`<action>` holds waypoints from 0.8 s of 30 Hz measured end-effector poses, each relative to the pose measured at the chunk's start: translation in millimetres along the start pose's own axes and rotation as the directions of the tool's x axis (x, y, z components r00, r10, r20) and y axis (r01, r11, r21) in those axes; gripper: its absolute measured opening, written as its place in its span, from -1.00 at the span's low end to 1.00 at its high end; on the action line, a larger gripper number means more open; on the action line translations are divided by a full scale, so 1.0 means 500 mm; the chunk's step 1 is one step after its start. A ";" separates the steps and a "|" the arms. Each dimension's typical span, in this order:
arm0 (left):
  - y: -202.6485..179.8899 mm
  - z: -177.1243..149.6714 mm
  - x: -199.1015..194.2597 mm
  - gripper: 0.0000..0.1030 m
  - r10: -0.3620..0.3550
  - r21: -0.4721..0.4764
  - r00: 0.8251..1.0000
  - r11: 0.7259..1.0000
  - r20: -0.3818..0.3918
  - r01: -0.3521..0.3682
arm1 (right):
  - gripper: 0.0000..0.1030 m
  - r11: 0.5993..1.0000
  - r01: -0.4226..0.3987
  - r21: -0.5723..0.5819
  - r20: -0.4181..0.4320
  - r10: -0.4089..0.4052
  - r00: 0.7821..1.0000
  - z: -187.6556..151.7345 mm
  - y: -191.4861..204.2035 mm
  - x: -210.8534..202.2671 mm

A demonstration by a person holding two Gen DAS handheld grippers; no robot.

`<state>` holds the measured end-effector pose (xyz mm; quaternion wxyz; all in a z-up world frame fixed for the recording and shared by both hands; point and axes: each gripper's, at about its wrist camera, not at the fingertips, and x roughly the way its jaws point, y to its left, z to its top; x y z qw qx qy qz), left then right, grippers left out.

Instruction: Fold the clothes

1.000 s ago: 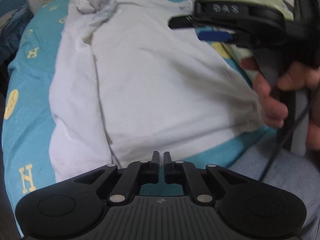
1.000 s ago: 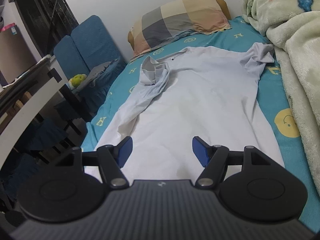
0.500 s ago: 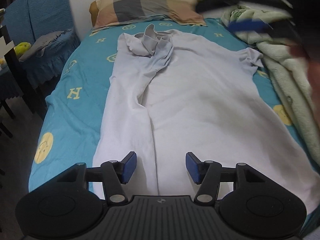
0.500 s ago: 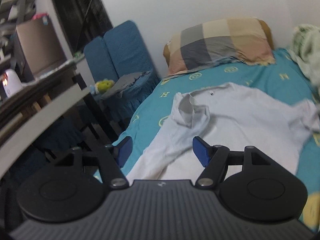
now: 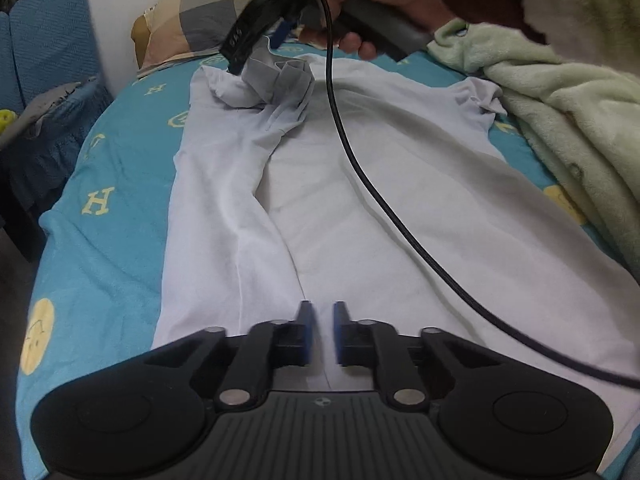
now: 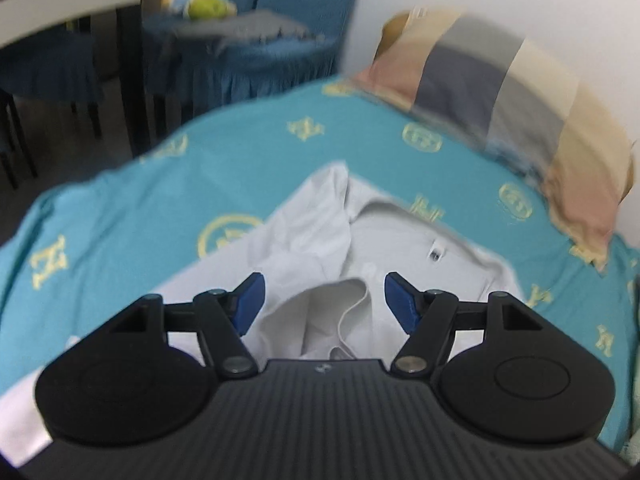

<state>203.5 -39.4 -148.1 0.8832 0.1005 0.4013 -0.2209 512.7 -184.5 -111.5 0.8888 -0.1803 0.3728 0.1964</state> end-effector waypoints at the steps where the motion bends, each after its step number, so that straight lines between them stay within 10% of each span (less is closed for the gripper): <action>1: 0.006 0.001 0.001 -0.99 -0.014 -0.015 1.000 1.000 0.000 0.014 | 0.31 1.000 -0.007 0.000 -0.031 0.007 0.999 -0.006 -0.001 0.011; 4: 0.005 0.003 -0.016 -1.00 -0.029 -0.024 0.999 0.999 0.031 0.029 | -0.31 1.000 0.002 -0.002 -0.009 -0.002 1.000 -0.023 -0.004 -0.002; 5: 0.004 0.003 -0.023 -1.00 -0.033 -0.025 0.999 0.999 0.043 0.034 | -0.89 1.000 0.023 0.014 0.019 -0.023 1.000 -0.026 -0.008 -0.015; 12: -0.014 0.010 -0.077 -1.00 -0.063 -0.018 0.987 0.998 0.146 0.067 | -0.90 0.945 0.133 0.300 0.157 -0.186 0.970 -0.045 -0.116 -0.096; 24: -0.050 0.000 -0.035 -1.00 -0.165 0.020 0.983 0.986 0.080 0.164 | -0.86 0.805 0.232 0.546 0.006 -0.281 0.960 -0.229 -0.216 0.013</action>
